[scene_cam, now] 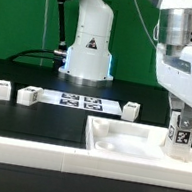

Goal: Assemble square table

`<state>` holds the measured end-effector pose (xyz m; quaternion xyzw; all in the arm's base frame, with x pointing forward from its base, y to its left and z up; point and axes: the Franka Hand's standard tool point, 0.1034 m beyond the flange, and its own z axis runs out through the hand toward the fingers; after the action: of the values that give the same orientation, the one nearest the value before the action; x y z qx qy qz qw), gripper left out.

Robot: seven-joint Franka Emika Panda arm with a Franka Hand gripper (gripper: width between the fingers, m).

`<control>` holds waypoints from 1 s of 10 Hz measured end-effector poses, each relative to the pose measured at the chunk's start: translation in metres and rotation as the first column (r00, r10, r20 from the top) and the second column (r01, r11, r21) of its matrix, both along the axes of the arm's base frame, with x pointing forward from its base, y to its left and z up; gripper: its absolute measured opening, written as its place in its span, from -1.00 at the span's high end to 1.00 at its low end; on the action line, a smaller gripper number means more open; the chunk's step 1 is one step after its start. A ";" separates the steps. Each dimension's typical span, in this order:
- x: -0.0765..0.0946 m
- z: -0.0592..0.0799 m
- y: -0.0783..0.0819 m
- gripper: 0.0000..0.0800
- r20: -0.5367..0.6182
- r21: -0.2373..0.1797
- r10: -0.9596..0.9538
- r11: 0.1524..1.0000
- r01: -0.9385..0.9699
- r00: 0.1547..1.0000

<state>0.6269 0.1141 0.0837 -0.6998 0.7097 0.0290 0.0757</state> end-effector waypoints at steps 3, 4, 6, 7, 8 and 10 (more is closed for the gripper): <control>-0.002 -0.001 0.002 -0.37 -0.005 -0.005 0.116 0.993 -0.116 0.993; -0.003 -0.001 0.004 -0.58 -0.011 -0.003 0.157 0.988 -0.157 0.988; -0.003 -0.001 0.006 -0.62 0.014 -0.017 0.332 0.943 -0.332 0.943; -0.004 -0.001 0.005 -0.62 0.020 -0.022 0.380 0.925 -0.380 0.925; -0.004 -0.002 0.005 -0.62 0.029 -0.028 0.448 0.894 -0.447 0.894; -0.004 -0.002 0.005 -0.62 0.044 -0.043 0.566 0.824 -0.564 0.823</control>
Offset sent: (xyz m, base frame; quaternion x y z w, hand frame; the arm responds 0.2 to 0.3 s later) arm -0.0003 -0.0014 0.0008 -0.0512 0.0233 -0.1184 0.9914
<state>0.6232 0.1193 0.0817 -0.8800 0.4687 0.0210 0.0736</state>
